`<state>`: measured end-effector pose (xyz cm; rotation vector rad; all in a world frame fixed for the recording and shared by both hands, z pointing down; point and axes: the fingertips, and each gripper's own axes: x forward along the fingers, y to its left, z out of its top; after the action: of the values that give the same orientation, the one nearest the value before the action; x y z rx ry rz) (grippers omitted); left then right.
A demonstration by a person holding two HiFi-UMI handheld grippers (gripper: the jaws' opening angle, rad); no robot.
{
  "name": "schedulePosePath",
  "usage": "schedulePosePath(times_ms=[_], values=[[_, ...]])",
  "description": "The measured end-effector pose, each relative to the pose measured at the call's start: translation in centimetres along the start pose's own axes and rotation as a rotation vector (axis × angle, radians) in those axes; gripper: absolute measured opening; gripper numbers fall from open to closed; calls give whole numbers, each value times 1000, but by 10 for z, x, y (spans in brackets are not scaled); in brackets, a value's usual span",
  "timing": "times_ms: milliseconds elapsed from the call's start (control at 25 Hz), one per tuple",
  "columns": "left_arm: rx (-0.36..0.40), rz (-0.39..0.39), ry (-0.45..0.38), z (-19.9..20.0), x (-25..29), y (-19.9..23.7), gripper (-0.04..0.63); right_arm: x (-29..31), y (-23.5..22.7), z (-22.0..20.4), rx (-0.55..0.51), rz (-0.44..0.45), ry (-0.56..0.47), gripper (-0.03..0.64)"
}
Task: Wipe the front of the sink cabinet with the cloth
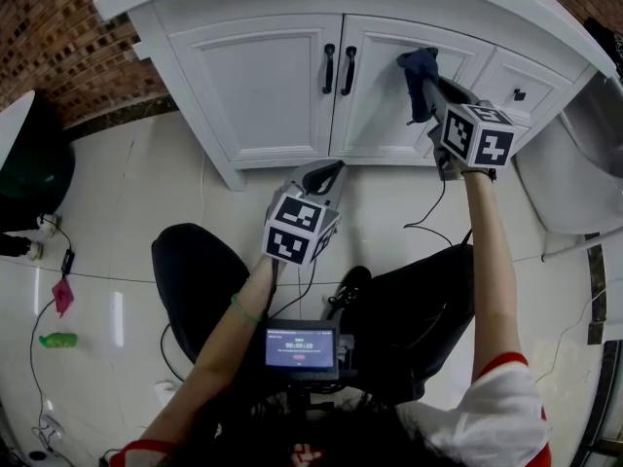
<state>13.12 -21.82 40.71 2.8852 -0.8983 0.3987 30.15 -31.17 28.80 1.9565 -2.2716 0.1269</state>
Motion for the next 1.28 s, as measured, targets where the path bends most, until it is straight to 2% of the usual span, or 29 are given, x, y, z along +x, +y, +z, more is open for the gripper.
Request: schedulePosePath(times_ms=[200, 280, 400, 560, 1080, 1280], values=[[11, -5, -7, 7, -4, -9, 20, -22, -11, 74, -100, -49, -120, 63], [12, -1, -7, 8, -6, -10, 20, -26, -17, 81, -127, -77, -128, 63], [12, 6, -7, 9, -10, -7, 20, -25, -24, 69, -122, -98, -102, 63], [10, 9, -2, 6, -12, -5, 20, -16, -32, 21, -101, -116, -8, 63], [-12, 19, 23, -11, -8, 9, 20, 22, -32, -180, -22, -132, 381, 63], [-19, 22, 31, -17, -5, 14, 20, 35, -23, -236, -2, -118, 491, 63]])
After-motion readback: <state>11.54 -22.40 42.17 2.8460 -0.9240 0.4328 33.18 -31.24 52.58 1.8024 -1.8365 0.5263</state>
